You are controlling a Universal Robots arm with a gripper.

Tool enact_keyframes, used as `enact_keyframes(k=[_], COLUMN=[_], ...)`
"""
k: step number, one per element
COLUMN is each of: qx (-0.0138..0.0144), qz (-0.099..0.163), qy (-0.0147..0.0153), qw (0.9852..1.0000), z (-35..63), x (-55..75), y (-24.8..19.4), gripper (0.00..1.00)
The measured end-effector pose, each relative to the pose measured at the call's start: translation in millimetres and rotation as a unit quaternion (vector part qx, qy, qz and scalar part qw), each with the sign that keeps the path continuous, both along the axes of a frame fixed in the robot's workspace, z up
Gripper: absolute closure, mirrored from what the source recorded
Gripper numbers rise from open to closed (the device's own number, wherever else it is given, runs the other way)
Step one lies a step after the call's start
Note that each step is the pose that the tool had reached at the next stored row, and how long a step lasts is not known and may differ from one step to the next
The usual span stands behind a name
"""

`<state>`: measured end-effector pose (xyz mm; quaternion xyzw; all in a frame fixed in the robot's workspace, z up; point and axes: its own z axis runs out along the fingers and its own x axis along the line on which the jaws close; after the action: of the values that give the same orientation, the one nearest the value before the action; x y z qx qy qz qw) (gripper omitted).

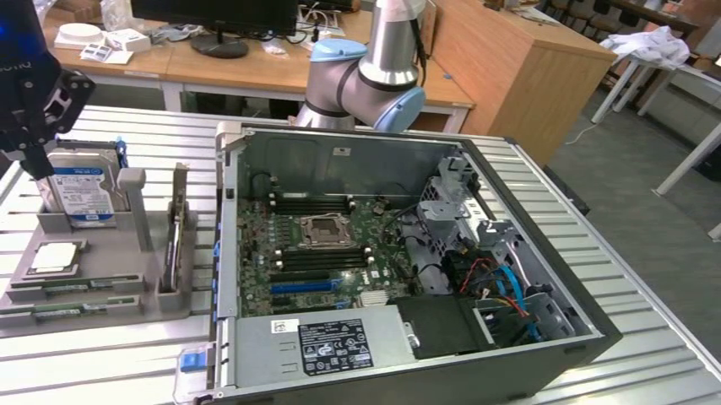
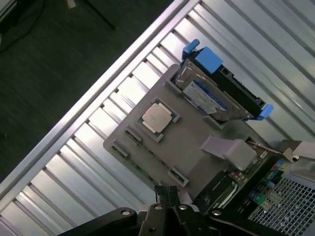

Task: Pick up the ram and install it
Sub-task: 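Pick up the ram and move it above insertion slot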

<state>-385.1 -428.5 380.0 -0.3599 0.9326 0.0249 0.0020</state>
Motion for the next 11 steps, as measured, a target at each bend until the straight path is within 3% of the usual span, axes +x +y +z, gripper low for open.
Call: enact_keyframes(k=[6,11], qx=[0.0000,0.0000], qz=[0.055,0.100], qy=[0.0000,0.0000], qw=[0.9985,0.9949], z=[-0.6,-1.2], x=[0.0,0.0], y=[0.0,0.0], gripper=[0.89,0.89])
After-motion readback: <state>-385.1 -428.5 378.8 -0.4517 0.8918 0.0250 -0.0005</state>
